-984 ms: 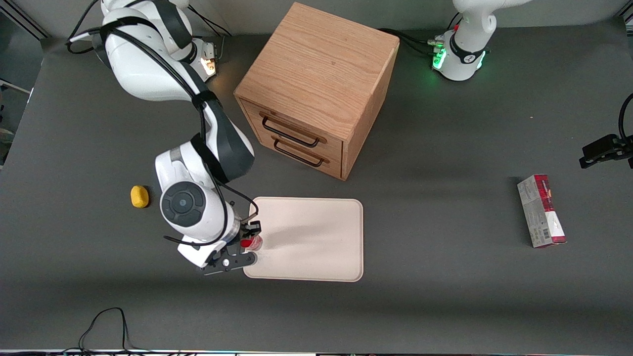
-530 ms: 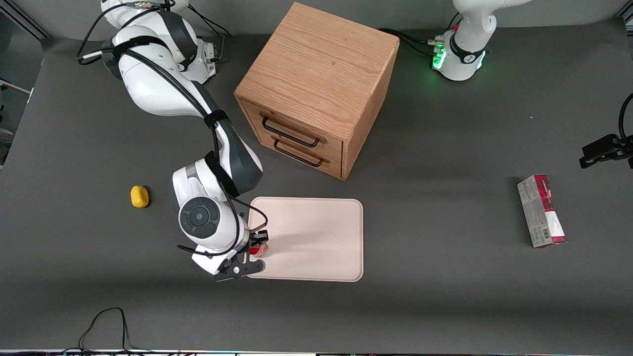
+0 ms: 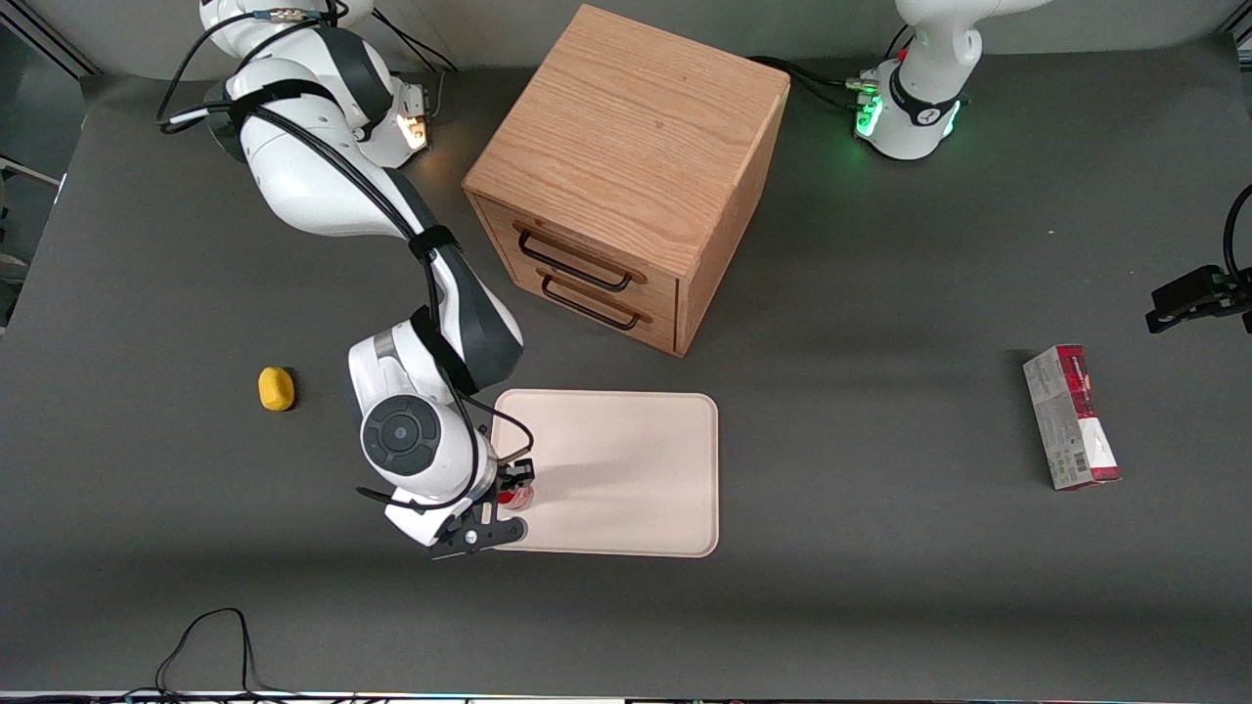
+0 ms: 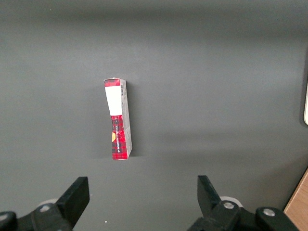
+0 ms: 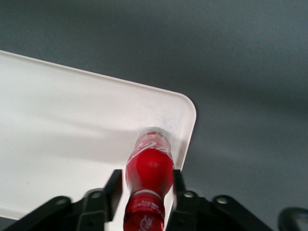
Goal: Place coke bottle on tray
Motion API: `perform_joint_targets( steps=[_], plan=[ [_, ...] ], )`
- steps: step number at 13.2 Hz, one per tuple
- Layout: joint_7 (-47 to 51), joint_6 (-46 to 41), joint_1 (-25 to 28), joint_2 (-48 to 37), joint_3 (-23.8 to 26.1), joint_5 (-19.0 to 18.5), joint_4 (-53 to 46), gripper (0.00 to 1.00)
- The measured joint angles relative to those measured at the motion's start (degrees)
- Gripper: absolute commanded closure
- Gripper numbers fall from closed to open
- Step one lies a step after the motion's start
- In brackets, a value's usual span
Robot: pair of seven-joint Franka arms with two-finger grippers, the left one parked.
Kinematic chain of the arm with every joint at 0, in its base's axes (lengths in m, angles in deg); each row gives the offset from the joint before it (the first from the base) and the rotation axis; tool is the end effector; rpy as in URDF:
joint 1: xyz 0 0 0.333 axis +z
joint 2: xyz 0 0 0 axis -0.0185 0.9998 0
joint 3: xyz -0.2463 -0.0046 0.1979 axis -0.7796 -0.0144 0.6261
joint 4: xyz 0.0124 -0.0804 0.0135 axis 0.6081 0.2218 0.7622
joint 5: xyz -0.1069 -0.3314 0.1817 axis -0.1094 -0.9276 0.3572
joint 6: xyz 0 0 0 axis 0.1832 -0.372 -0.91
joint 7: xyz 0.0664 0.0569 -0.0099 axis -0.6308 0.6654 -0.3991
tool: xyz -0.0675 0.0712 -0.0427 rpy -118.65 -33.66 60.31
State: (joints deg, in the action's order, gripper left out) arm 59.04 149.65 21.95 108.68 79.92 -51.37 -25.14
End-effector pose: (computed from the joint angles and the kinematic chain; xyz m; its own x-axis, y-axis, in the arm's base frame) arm 0.7236 0.3197 0.3171 0.9847 0.1745 0.0032 0.1744 -0.9845 0.0211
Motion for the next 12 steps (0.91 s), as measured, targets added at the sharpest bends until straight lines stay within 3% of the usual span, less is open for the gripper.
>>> perform_joint_targets(
  steps=[7, 12],
  plan=[
    [0.5, -0.23, 0.0, -0.55, 0.0, 0.0, -0.62, 0.0],
    [3.56, -14.2, 0.11, -9.24, 0.11, 0.0, -1.19, 0.0]
  ],
)
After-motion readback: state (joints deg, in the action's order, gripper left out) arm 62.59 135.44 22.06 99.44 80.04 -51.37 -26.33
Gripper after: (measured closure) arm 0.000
